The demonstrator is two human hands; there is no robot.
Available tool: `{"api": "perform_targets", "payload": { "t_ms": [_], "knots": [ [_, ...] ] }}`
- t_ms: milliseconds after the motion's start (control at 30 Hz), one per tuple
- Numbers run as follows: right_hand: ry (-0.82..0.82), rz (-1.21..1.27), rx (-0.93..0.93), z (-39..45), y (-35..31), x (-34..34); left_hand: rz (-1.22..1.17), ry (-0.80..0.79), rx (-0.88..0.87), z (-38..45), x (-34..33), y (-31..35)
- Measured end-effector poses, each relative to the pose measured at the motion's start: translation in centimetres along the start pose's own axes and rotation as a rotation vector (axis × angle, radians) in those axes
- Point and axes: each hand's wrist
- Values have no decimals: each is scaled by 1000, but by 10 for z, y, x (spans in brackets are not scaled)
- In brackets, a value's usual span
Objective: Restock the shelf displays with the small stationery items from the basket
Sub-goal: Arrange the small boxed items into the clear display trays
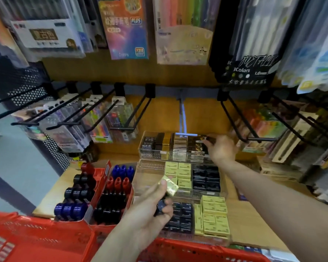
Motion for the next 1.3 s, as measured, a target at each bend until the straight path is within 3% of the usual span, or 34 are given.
{"api": "perform_targets", "payload": {
  "t_ms": [133, 300, 500, 667, 767, 867, 933, 1167, 1300],
  "knots": [
    [-53, -91, 14, 8, -3, -5, -20, 6, 15, 4, 2, 4],
    [-39, -259, 427, -7, 13, -9, -46, 59, 18, 9, 14, 2],
    [-149, -320, 406, 5, 1, -15, -48, 98, 27, 10, 16, 1],
    [-149, -308, 398, -1, -4, -7, 9, 73, 7, 9, 15, 3],
    [-85, 115, 479, -34, -2, 12, 29, 30, -15, 3, 9, 2],
    [-409, 658, 500, -92, -10, 39, -6, -3, -34, -6, 2, -1],
    [-510, 757, 549, -124, -15, 48, 5, -17, -36, -12, -2, -3],
    [-242, 667, 500, -163, -4, 50, 186, -66, -5, -22, 2, -7],
    [-192, 390, 329, -147, 25, 48, 231, 100, -38, -11, 15, -6]
  ]
}}
Point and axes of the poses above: each hand's wrist, its own z-axis towards the middle knuckle, its own x-axis out of the back of the hand, y = z × x, and after that the axes turned 2 degrees about -z, right-handed
